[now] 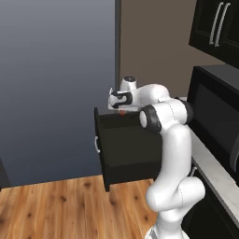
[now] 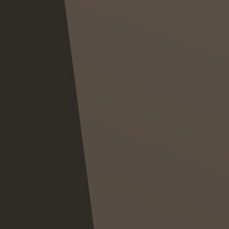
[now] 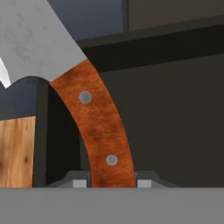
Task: Pick up the metallic utensils from the counter and place them in the open drawer. Make sure not to pick up any wooden utensils.
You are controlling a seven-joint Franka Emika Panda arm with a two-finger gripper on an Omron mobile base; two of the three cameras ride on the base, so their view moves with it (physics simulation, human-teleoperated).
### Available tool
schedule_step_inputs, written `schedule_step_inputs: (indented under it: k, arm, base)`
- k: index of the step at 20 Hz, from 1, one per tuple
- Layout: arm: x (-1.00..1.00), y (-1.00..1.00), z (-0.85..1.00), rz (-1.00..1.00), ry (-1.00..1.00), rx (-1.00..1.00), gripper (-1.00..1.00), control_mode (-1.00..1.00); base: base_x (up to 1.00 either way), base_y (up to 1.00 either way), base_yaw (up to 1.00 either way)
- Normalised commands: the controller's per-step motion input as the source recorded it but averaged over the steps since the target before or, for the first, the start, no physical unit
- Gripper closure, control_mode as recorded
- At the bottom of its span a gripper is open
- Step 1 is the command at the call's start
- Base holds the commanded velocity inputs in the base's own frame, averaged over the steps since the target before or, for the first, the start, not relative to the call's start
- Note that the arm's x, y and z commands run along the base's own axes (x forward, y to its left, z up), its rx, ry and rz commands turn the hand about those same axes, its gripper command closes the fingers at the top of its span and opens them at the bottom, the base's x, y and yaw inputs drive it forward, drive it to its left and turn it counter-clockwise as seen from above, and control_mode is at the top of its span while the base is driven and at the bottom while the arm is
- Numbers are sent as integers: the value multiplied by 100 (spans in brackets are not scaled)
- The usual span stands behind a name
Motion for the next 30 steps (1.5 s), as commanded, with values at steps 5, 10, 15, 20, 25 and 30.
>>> schedule_step_inputs:
  k: [5,10,15,20,25,30]
  arm:
    - [-7,-54,-45,0,-1,-8,100,-100]
    - [0,-47,-42,0,-1,0,100,-100]
    - [-6,-63,-16,0,0,0,100,-100]
    - [-39,-55,-46,0,4,0,100,-100]
    - [-35,-13,-60,3,0,0,100,-100]
    - [-32,0,-36,7,0,0,100,-100]
  base:
    - [0,0,0]
    - [0,0,0]
    - [0,0,0]
    - [0,0,0]
    - [0,0,0]
    - [0,0,0]
